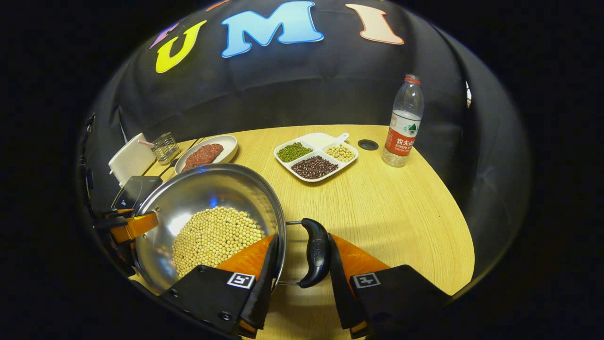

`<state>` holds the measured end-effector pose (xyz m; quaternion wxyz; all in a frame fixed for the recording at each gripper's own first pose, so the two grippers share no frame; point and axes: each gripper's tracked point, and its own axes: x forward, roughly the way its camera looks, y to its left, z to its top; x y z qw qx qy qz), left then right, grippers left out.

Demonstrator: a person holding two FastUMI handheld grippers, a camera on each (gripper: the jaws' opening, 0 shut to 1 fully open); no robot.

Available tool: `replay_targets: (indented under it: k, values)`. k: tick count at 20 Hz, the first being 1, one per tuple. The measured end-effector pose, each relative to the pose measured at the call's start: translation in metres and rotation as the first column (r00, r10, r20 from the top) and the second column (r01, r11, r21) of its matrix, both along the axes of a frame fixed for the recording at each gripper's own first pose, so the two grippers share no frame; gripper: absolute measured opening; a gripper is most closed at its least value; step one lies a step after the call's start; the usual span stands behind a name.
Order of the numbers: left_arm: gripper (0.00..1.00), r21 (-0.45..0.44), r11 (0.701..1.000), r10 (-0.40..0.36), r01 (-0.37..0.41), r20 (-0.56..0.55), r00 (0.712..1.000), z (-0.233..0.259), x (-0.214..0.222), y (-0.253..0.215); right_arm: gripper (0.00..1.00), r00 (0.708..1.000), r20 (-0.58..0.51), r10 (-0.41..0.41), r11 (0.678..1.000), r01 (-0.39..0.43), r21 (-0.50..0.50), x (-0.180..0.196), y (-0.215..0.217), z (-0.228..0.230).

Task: First push the handle of the pot to place it horizontally, then grasp the pot with both hands and set it on the induction cooktop.

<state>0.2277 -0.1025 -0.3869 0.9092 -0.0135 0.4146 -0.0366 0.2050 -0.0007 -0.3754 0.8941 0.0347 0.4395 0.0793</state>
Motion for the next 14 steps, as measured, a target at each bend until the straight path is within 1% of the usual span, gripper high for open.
replay_targets:
  k: [1,3,5,6,7,8,9,10,11,12,13,14]
  values:
    - [0.64,0.001,1.0,0.005,-0.005,0.003,1.0,0.0,-0.001,0.0,0.55,1.0,0.0,0.002,1.0,-0.002,0.004,0.002,0.0,-0.003]
    - [0.61,0.002,1.0,0.01,-0.01,0.004,1.0,0.002,0.0,0.0,0.53,1.0,-0.003,-0.006,1.0,0.006,0.019,0.001,0.002,-0.001]
    - [0.55,0.015,1.0,0.009,-0.009,0.004,1.0,0.001,0.002,-0.001,0.48,1.0,-0.004,-0.008,1.0,0.008,0.02,0.002,0.002,-0.001]
    - [0.6,0.021,1.0,0.008,-0.008,0.009,1.0,0.002,0.003,-0.001,0.48,1.0,-0.004,-0.009,1.0,0.009,0.018,0.003,0.002,-0.001]
    - [0.6,0.025,1.0,0.007,-0.007,0.009,1.0,0.002,0.003,-0.001,0.48,1.0,-0.003,-0.009,1.0,0.009,0.017,0.003,0.002,-0.001]
    - [0.57,0.026,1.0,0.009,-0.009,0.016,1.0,0.004,0.005,-0.002,0.45,1.0,-0.006,-0.008,1.0,0.008,0.015,0.002,0.001,-0.001]
    - [0.57,0.025,1.0,0.007,-0.008,0.013,1.0,0.003,0.004,-0.003,0.48,1.0,-0.011,-0.01,1.0,0.01,0.013,0.0,0.0,-0.001]
    - [0.57,0.026,1.0,0.004,-0.004,0.011,1.0,0.004,0.005,-0.004,0.48,1.0,-0.019,-0.014,1.0,0.014,0.012,-0.002,-0.002,0.0]
    - [0.6,0.028,1.0,0.002,-0.002,0.012,1.0,0.006,0.004,-0.005,0.44,1.0,-0.017,-0.015,1.0,0.015,0.009,-0.002,-0.003,0.003]
    - [0.57,0.026,1.0,0.002,-0.002,0.017,1.0,0.01,0.005,-0.006,0.44,1.0,-0.013,-0.017,1.0,0.017,0.008,-0.003,-0.005,0.006]
    - [0.6,0.025,1.0,0.002,-0.002,0.02,1.0,0.014,0.003,-0.007,0.44,1.0,-0.01,-0.022,1.0,0.022,0.011,-0.004,-0.005,0.011]
    - [0.57,0.02,1.0,0.002,-0.002,0.027,1.0,0.019,0.003,-0.008,0.48,1.0,-0.009,-0.023,1.0,0.023,0.009,-0.005,-0.005,0.015]
